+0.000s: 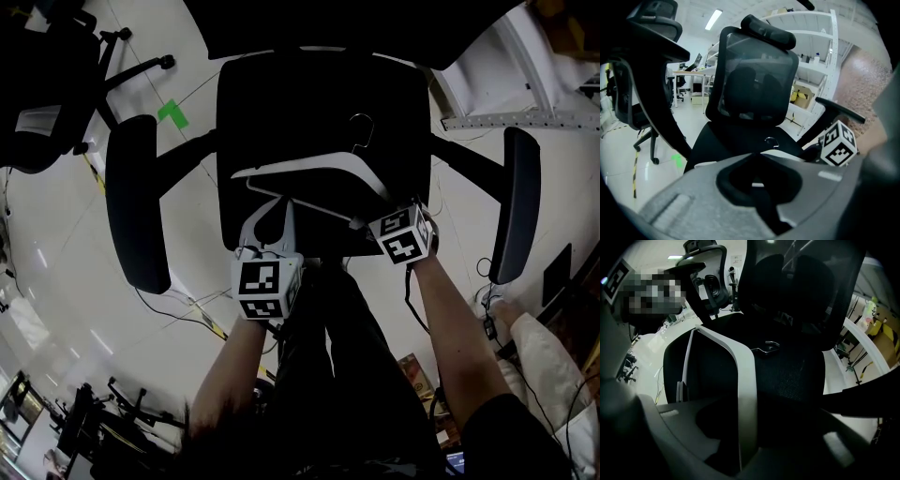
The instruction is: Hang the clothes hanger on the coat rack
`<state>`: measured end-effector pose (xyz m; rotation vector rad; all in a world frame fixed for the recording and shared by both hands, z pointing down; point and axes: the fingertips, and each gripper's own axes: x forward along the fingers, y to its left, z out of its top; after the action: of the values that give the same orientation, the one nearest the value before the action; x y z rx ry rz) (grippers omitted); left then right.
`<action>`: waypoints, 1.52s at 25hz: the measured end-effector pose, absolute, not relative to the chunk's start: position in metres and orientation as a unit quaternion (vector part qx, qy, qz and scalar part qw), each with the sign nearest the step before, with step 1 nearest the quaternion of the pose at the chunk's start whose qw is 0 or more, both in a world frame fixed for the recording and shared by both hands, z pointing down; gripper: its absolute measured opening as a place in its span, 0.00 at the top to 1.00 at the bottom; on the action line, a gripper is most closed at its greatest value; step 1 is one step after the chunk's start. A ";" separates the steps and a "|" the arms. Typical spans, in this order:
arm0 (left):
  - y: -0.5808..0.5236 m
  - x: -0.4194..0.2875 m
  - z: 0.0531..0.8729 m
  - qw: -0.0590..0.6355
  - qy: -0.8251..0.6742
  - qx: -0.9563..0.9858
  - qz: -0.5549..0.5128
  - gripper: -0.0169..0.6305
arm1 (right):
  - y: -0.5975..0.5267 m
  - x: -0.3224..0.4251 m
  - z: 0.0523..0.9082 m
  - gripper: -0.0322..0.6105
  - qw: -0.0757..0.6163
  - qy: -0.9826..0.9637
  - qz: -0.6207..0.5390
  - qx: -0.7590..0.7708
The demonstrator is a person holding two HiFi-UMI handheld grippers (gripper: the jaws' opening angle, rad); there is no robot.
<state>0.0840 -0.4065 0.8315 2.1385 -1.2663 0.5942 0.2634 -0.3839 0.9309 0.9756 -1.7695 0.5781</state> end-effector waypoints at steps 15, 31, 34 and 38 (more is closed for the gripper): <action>-0.403 0.080 0.773 0.267 -0.475 0.819 0.180 0.97 | -0.385 0.276 0.861 0.76 0.444 -0.722 0.208 0.488; -0.396 0.050 0.615 0.197 -0.489 0.845 0.091 0.97 | -0.379 0.264 0.708 0.76 0.370 -0.753 0.147 0.524; -0.389 0.042 0.578 0.176 -0.492 0.849 0.076 0.97 | -0.379 0.255 0.674 0.76 0.360 -0.763 0.129 0.521; -0.379 0.030 0.532 0.144 -0.495 0.855 0.058 0.97 | -0.382 0.238 0.629 0.76 0.329 -0.777 0.116 0.525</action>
<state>0.0303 -0.3794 0.5322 2.4652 -1.4267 0.1677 0.2384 -0.3816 0.6287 1.3726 -2.0318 0.3023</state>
